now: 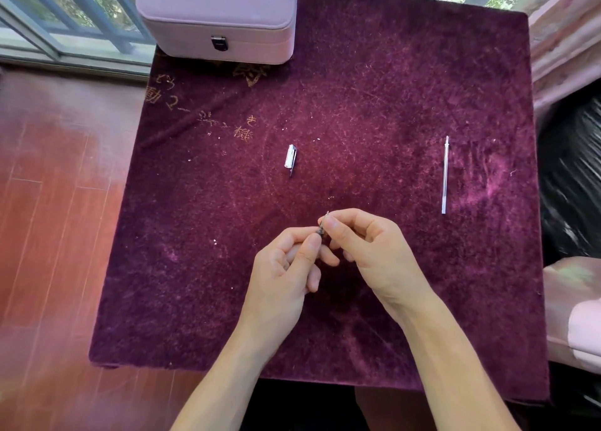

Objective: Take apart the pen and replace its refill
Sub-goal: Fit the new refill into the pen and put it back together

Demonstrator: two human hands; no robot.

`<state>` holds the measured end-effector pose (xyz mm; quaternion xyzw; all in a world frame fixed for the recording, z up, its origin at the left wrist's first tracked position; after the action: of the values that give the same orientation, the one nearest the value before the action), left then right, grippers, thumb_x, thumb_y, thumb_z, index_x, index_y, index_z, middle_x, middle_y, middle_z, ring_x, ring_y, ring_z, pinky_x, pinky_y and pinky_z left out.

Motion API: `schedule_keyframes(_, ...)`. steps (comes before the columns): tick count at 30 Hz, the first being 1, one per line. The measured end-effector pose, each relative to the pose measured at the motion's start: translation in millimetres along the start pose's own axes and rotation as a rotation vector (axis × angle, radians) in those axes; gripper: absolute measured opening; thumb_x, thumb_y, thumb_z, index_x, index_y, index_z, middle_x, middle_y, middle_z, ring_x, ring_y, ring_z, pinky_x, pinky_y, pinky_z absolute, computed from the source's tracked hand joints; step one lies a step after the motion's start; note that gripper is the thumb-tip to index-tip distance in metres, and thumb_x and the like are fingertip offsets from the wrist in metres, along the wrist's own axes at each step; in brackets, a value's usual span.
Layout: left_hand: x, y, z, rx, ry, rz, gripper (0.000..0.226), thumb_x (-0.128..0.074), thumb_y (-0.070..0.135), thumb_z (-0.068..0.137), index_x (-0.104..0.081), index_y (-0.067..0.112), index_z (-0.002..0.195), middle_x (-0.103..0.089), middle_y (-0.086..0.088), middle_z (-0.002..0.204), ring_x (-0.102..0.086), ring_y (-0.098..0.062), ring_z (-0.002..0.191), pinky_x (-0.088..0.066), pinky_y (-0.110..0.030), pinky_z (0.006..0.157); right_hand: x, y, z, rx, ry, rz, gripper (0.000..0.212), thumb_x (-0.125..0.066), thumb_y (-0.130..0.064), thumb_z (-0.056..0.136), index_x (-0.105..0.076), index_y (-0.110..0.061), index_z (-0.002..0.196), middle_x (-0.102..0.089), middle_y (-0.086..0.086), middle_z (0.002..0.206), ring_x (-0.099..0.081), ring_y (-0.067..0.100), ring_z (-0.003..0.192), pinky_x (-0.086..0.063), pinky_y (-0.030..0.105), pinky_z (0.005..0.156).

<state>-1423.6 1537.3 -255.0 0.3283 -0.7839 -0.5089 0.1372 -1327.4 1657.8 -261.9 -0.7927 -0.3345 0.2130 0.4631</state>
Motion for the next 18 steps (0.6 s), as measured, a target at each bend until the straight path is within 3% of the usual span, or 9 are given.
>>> schedule_keyframes(3,0.9,-0.6,-1.2,0.004,-0.008,-0.005,0.020,-0.054,0.027,0.105,-0.074,0.025,0.106,-0.077,-0.002,0.083,-0.051,-0.004,0.052,-0.044,-0.014,0.050,-2.2,1.9,1.2,-0.019,-0.020,0.015,0.014,-0.074,-0.033,0.101,-0.082,-0.022,0.097,-0.074,-0.013,0.076,-0.065,-0.006,0.070,-0.051,0.011,0.068)
schedule_keyframes(6,0.6,0.7,-1.7,0.001,-0.023,-0.014,0.023,-0.052,0.026,0.105,-0.074,0.021,0.108,-0.076,0.001,0.082,-0.051,-0.002,0.052,-0.044,-0.014,0.050,-4.0,2.9,2.2,-0.059,-0.065,0.070,0.020,-0.069,-0.042,0.098,-0.083,-0.028,0.101,-0.073,-0.013,0.079,-0.062,-0.001,0.074,-0.048,0.023,0.073)
schedule_keyframes(10,1.9,1.2,-0.4,0.001,-0.028,-0.009,0.024,-0.052,0.025,0.106,-0.074,0.018,0.109,-0.074,0.002,0.080,-0.049,-0.004,0.051,-0.043,-0.013,0.050,-3.2,1.9,1.7,-0.043,-0.101,0.080,0.023,-0.062,-0.026,0.107,-0.083,-0.029,0.115,-0.075,-0.014,0.086,-0.061,0.000,0.079,-0.046,0.030,0.077)
schedule_keyframes(12,1.4,0.7,0.0,0.004,-0.031,-0.013,0.023,-0.052,0.025,0.105,-0.073,0.016,0.109,-0.074,0.001,0.080,-0.049,-0.005,0.051,-0.043,-0.014,0.050,-1.9,2.4,0.8,-0.040,-0.098,0.053,0.023,-0.062,-0.024,0.107,-0.084,-0.028,0.113,-0.074,-0.016,0.083,-0.061,-0.003,0.076,-0.046,0.031,0.079)
schedule_keyframes(18,-2.5,-2.8,0.9,0.007,-0.042,-0.020,0.022,-0.053,0.025,0.105,-0.073,0.018,0.109,-0.075,-0.002,0.082,-0.050,-0.005,0.052,-0.043,-0.014,0.051,-0.8,6.5,0.5,-0.038,-0.071,0.074,0.019,-0.070,-0.041,0.097,-0.082,-0.026,0.099,-0.067,-0.010,0.071,-0.059,0.002,0.068,-0.044,0.033,0.075)
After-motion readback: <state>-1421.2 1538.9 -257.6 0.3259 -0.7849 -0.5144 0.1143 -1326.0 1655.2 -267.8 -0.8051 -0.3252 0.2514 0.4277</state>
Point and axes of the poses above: each hand's wrist, its own z-axis towards the middle knuckle, its own x-axis out of the back of the hand, y = z × x, the point moved 4 cm from there along z, towards the middle knuckle
